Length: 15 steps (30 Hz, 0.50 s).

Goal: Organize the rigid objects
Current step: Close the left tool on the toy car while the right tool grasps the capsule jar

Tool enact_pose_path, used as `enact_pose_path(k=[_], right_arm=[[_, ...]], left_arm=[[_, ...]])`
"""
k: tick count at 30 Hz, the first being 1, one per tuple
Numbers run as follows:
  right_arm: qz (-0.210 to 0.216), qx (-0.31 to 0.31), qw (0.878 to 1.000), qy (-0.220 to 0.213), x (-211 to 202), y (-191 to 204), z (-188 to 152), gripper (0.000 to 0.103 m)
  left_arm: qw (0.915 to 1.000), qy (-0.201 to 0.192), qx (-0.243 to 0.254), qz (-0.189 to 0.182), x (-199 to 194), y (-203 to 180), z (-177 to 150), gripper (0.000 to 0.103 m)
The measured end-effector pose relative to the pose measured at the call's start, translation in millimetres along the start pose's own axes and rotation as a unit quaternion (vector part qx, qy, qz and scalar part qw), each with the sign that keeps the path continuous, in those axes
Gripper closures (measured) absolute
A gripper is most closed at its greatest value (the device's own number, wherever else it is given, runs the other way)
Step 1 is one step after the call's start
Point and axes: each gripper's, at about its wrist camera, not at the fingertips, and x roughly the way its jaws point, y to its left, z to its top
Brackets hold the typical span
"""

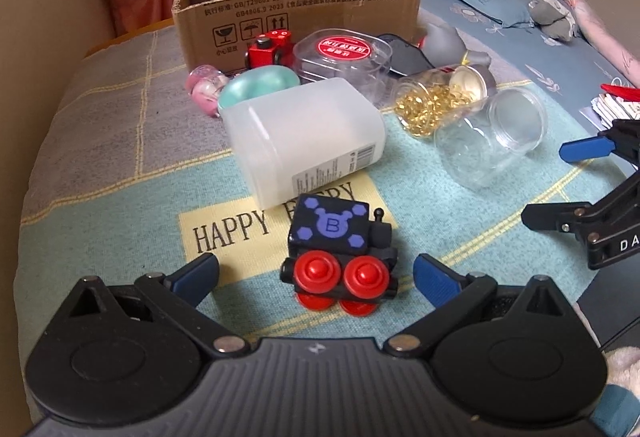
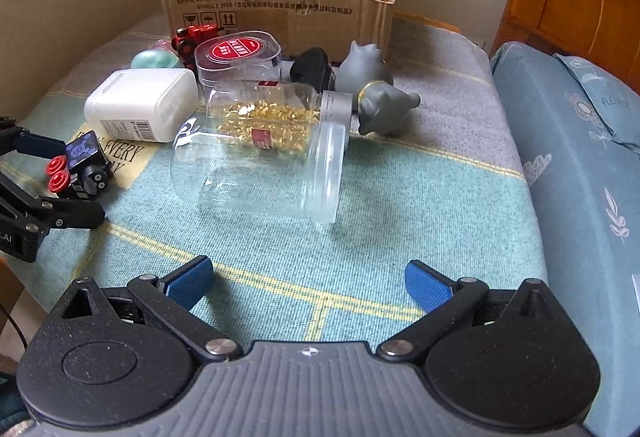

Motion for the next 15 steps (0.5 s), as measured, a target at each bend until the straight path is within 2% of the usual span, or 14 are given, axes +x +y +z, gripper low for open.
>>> enact_pose_path(k=[10,15], right_arm=[[0.003,-0.005,1.0,-0.026,-1.8,-0.3,-5.8,0.0],[0.004,-0.004,1.0,-0.029,-0.2,-0.5,-4.2,0.0]], left_arm=[[0.9999,-0.01,0.004,0.0,-1.6,0.8,-3.2,0.0],[0.9995,-0.005,0.028,-0.017,1.5,-5.3,2.9,0.003]])
